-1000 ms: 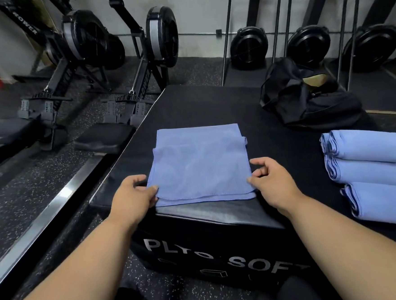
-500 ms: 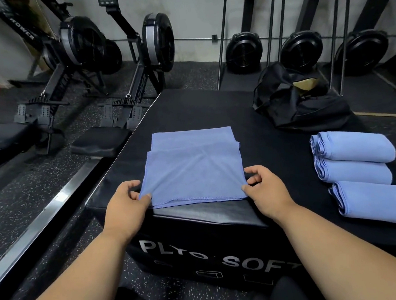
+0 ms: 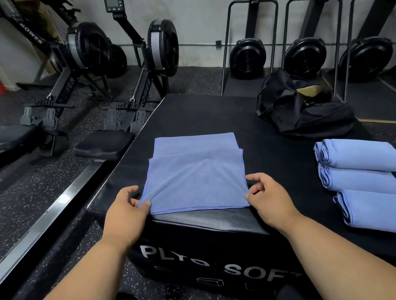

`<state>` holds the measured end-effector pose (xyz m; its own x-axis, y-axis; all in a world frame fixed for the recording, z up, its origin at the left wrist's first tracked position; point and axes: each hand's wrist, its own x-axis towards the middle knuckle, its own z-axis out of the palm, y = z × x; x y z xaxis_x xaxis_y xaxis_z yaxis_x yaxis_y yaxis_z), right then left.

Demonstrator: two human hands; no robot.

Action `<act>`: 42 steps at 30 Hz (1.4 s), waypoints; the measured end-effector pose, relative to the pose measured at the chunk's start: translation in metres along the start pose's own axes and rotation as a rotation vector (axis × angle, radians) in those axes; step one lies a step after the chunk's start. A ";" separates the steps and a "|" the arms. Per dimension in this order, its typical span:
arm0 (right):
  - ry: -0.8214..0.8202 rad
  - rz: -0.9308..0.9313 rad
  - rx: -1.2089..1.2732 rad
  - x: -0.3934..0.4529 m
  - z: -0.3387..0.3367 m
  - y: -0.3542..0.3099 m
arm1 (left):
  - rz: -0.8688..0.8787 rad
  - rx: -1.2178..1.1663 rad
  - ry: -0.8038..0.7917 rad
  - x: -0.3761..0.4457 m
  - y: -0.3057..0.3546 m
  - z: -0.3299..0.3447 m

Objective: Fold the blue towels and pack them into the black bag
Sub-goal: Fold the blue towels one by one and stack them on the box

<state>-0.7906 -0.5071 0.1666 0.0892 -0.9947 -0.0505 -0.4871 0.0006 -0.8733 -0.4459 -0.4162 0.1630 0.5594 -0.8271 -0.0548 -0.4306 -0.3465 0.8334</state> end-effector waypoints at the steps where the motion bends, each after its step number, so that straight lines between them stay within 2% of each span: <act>1: 0.002 -0.026 -0.055 0.000 0.001 0.001 | -0.001 0.014 0.003 -0.001 0.001 0.000; 4: 0.046 -0.099 -0.208 -0.007 0.006 -0.002 | 0.086 0.119 0.073 -0.007 0.006 0.002; 6: 0.079 -0.165 -0.256 -0.013 0.009 -0.002 | 0.268 0.226 0.126 -0.012 0.007 0.002; 8: 0.105 -0.239 -0.238 -0.018 0.009 0.001 | 0.437 0.319 0.083 -0.015 -0.001 0.000; 9: 0.094 -0.269 -0.223 -0.019 0.009 0.003 | 0.468 0.341 0.025 -0.016 -0.007 -0.002; 12: -0.033 -0.264 -0.216 -0.025 0.008 0.006 | 0.465 0.341 -0.114 -0.018 -0.019 -0.009; 15: -0.105 -0.240 -0.267 -0.021 0.008 0.007 | 0.445 0.333 -0.139 -0.015 -0.019 -0.015; 20: 0.074 -0.333 -0.409 -0.020 0.018 0.007 | 0.398 0.321 -0.168 -0.009 -0.012 -0.017; 23: 0.103 -0.381 -0.487 -0.023 0.020 0.000 | 0.396 0.330 -0.159 -0.010 -0.007 -0.017; 27: 0.123 -0.415 -0.348 -0.035 0.006 -0.020 | 0.448 0.330 -0.076 -0.021 0.006 -0.024; 30: 0.153 -0.400 -0.217 -0.044 -0.013 -0.045 | 0.458 0.193 -0.018 -0.034 0.033 -0.039; 33: 0.207 -0.460 -0.121 -0.054 -0.039 -0.082 | 0.517 0.081 0.095 -0.047 0.072 -0.064; 37: 0.171 -0.588 -0.192 -0.069 -0.075 -0.134 | 0.603 0.023 0.188 -0.062 0.128 -0.104; 42: 0.225 -0.677 -0.193 -0.090 -0.117 -0.185 | 0.633 -0.092 0.250 -0.082 0.177 -0.142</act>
<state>-0.8102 -0.4295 0.3890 0.2541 -0.7679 0.5880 -0.5350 -0.6181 -0.5760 -0.4675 -0.3465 0.3935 0.3712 -0.7269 0.5777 -0.6727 0.2184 0.7070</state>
